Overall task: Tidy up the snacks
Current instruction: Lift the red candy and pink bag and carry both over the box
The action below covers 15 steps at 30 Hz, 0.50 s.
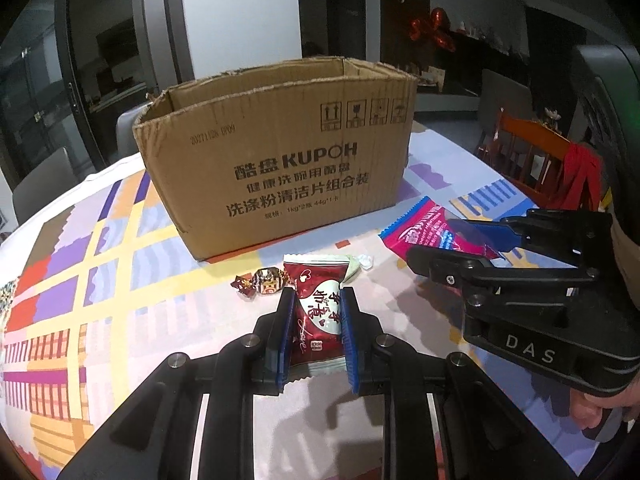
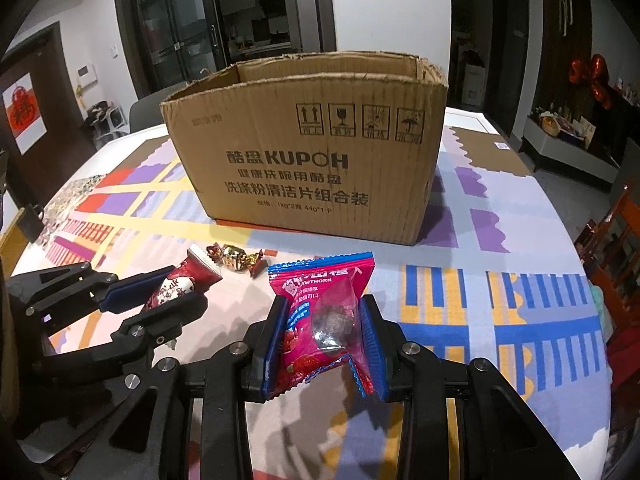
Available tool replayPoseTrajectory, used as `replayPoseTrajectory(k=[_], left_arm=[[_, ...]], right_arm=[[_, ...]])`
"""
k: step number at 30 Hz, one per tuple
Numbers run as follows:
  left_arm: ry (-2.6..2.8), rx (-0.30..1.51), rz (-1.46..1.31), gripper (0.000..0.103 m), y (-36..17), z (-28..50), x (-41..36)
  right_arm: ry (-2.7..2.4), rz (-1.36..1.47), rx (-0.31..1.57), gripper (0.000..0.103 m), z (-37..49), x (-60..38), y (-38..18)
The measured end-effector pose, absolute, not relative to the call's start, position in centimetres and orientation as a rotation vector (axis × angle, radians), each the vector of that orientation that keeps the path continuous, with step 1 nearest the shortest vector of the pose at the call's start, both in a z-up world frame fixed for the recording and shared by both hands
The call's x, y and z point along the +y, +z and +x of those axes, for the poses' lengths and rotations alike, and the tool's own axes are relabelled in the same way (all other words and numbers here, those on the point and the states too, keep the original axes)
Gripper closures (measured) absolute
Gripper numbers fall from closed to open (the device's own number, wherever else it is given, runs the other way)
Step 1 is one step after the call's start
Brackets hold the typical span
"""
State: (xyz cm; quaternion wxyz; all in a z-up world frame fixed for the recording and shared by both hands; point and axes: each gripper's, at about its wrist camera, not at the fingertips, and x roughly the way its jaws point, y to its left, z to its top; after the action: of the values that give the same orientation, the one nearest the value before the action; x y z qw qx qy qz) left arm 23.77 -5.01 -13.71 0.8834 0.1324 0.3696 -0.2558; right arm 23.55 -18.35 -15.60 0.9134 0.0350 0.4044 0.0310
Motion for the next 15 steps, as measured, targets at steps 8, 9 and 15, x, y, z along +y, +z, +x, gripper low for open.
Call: replayPoseTrajectory(k=[8,9,15], left_arm=[[-0.492,0.760,0.255,0.081,-12.3,23.4,-4.7],[-0.485,0.763,0.252,0.081,-12.2,23.4,-4.7],[-0.460,0.762,0.232,0.081,-11.7,23.1,-4.5]], right_arm=[[0.064,0.076,0.811,0.066,22.9,-18.4,-14.0],[0.064,0.076,0.809,0.066,22.9,-18.4,-13.9],[0.072,0.076,0.788,0.066,22.7,-18.3,-12.8]])
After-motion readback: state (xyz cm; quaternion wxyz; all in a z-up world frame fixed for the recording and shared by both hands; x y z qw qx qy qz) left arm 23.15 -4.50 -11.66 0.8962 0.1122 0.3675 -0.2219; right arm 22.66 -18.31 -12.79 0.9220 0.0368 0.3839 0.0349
